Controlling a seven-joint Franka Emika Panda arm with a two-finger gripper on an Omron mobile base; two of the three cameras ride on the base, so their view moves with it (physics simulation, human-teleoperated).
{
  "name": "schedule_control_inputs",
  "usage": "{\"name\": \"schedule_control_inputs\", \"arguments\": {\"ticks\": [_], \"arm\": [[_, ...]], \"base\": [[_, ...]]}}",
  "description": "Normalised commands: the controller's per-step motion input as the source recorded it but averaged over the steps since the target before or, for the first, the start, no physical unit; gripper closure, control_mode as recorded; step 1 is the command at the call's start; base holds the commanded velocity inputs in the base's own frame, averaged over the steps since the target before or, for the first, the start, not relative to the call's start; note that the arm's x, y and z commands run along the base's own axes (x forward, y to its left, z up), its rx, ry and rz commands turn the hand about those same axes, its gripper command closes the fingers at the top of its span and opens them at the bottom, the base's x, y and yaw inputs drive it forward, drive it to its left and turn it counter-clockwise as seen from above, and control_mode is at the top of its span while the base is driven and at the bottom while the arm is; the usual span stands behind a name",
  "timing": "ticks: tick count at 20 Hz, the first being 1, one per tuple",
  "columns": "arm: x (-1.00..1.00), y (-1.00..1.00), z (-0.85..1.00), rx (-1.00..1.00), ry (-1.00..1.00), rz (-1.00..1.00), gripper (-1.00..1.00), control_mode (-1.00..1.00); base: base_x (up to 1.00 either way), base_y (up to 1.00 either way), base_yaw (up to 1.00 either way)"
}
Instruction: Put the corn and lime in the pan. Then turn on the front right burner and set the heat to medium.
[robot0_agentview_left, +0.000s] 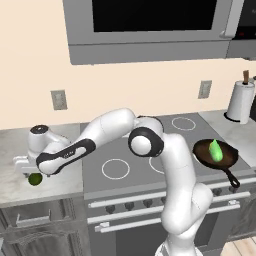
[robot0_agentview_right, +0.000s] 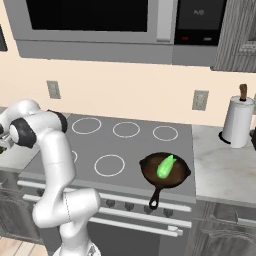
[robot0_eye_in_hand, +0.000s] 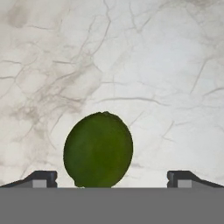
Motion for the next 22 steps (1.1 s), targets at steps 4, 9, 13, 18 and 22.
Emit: {"name": "schedule_control_inputs", "arguments": {"ticks": [4, 9, 13, 18, 22], "arm": [[0.01, 0.23, 0.00, 0.00, 0.00, 0.00, -1.00, -1.00], [0.09, 0.11, -0.11, 0.00, 0.00, 0.00, -1.00, -1.00], [0.06, 0.00, -0.30, 0.00, 0.00, 0.00, -1.00, -1.00], [0.14, 0.00, -0.31, 0.00, 0.00, 0.00, -1.00, -1.00], [0.03, 0.00, -0.07, 0.00, 0.01, 0.00, -1.00, -1.00]], "base": [[0.00, 0.00, 0.00], [0.00, 0.00, 0.00], [0.00, 0.00, 0.00], [0.00, 0.00, 0.00], [0.00, 0.00, 0.00]]}}
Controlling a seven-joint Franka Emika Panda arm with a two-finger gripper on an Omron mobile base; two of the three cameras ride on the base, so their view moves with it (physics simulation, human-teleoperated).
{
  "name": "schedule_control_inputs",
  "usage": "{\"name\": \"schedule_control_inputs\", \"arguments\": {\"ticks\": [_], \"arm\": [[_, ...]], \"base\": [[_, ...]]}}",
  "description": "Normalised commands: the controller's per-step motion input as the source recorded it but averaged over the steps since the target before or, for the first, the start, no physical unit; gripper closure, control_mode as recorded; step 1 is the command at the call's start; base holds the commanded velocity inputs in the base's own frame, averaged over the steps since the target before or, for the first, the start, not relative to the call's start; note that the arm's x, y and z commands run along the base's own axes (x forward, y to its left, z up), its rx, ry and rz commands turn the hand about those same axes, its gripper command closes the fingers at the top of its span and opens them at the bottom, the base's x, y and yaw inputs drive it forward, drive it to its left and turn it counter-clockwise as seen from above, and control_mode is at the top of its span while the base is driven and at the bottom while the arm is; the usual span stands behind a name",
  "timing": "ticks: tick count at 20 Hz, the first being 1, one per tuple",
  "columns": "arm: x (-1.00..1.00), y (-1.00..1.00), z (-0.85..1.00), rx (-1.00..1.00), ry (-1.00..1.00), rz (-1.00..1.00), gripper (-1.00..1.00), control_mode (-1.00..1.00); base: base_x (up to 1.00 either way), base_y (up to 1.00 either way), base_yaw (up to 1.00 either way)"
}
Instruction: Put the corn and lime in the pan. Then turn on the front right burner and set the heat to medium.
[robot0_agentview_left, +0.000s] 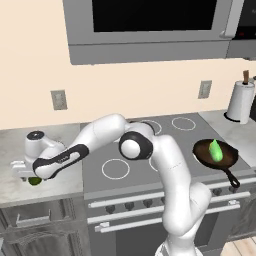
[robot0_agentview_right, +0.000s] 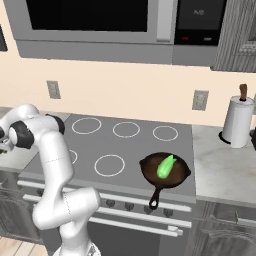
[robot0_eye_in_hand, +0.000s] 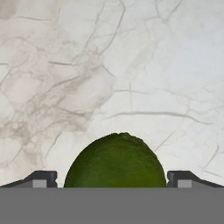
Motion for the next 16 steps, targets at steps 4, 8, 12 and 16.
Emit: {"name": "schedule_control_inputs", "arguments": {"ticks": [4, 8, 12, 16], "arm": [[0.00, 0.00, 0.00, 0.00, 0.00, 0.00, 1.00, -1.00], [0.00, 0.00, 0.00, 0.00, 0.00, 0.00, 1.00, -1.00], [-0.02, -0.28, 0.04, 0.00, -0.06, 0.06, 1.00, -1.00], [-0.16, -0.64, 0.63, 0.00, -0.10, 0.08, 1.00, -1.00]], "base": [[0.00, 0.00, 0.00], [0.00, 0.00, 0.00], [0.00, 0.00, 0.00], [0.00, 0.00, 0.00]]}}
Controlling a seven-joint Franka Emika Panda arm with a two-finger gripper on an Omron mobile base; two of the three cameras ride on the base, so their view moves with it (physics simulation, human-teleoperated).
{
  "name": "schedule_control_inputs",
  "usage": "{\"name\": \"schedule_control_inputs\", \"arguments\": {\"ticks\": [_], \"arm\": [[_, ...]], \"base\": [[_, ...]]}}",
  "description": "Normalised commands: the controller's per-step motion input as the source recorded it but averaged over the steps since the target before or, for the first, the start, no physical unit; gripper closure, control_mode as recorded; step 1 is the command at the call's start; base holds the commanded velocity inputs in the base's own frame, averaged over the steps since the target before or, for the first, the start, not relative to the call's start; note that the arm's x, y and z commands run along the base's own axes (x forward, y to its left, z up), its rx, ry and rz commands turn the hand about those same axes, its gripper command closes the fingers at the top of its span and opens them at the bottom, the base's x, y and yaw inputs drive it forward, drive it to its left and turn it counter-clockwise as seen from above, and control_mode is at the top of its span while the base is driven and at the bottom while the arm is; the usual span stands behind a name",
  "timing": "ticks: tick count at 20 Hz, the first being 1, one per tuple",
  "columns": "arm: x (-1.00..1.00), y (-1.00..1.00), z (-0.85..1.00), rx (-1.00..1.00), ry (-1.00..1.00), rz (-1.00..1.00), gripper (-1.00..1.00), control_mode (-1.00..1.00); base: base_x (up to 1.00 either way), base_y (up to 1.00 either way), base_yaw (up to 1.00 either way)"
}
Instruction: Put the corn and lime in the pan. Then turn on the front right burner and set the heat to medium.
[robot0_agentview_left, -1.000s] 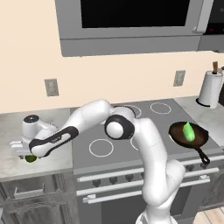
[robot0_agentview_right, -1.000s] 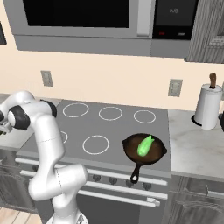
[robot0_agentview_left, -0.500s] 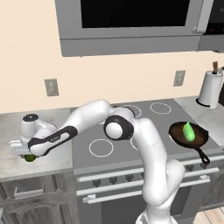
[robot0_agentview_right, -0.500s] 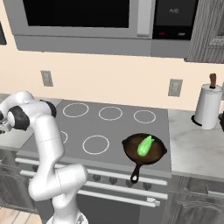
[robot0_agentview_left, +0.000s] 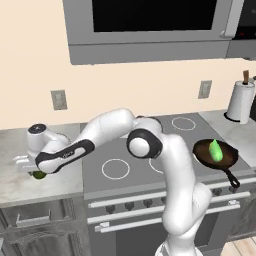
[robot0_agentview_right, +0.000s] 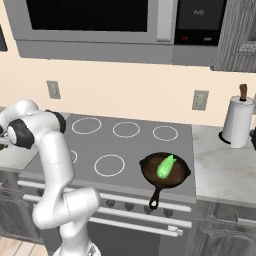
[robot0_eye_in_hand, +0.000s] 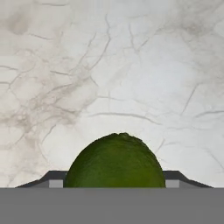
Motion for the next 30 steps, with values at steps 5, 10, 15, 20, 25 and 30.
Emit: {"name": "schedule_control_inputs", "arguments": {"ticks": [5, 10, 15, 20, 25, 30], "arm": [[-0.43, -0.76, 0.99, 0.04, -0.14, 0.07, 1.00, -1.00], [-0.29, -0.87, 0.72, 0.03, -0.07, 0.05, 1.00, -1.00], [-0.06, -1.00, 0.36, 0.00, -0.03, 0.05, 1.00, -1.00], [-0.04, -1.00, 0.04, 0.00, 0.00, 0.02, 1.00, -1.00], [-0.08, -1.00, 0.00, 0.00, 0.00, 0.00, 1.00, -1.00], [-0.05, -1.00, 0.00, 0.00, 0.00, 0.00, 1.00, -1.00]], "base": [[0.00, 0.00, 0.00], [0.00, 0.00, 0.00], [0.00, 0.00, 0.00], [0.00, 0.00, 0.00], [0.00, 0.00, 0.00], [0.00, 0.00, 0.00]]}}
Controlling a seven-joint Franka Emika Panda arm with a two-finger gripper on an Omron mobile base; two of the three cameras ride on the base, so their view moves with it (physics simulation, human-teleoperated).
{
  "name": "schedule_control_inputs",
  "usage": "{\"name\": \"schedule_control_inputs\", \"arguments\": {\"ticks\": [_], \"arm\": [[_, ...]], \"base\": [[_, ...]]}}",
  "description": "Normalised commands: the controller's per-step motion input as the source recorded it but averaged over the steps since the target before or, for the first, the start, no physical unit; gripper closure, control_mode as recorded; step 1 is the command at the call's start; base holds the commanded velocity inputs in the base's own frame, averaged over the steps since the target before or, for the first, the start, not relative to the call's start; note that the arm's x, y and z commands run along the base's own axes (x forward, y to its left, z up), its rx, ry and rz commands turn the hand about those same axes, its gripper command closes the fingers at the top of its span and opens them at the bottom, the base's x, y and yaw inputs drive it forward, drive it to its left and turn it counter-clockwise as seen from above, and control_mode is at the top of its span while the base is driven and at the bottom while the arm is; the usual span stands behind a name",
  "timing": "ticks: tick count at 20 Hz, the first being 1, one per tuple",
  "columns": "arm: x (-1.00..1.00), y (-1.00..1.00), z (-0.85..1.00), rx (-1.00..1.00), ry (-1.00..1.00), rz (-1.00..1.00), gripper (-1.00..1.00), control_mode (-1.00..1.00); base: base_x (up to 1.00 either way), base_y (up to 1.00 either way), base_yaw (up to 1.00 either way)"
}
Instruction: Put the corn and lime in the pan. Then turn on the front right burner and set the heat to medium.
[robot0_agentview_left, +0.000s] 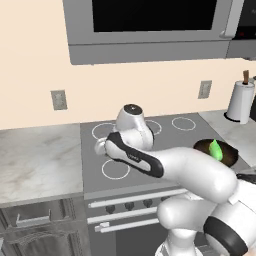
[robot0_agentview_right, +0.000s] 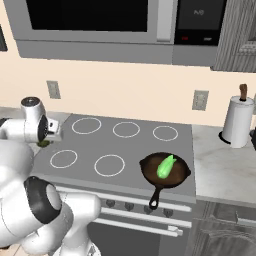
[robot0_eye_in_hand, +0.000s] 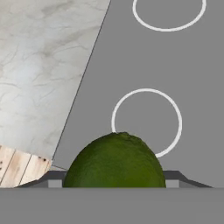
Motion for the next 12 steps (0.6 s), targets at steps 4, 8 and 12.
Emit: {"name": "schedule_control_inputs", "arguments": {"ticks": [4, 8, 12], "arm": [[0.00, -1.00, 0.00, 0.00, 0.00, 0.00, 1.00, -1.00], [0.00, -1.00, 0.00, 0.00, 0.04, 0.00, 1.00, -1.00], [0.00, -1.00, 0.00, 0.00, 0.09, 0.00, 1.00, -1.00]], "base": [[0.00, 0.00, 0.00], [0.00, 0.00, 0.00], [0.00, 0.00, 0.00]]}}
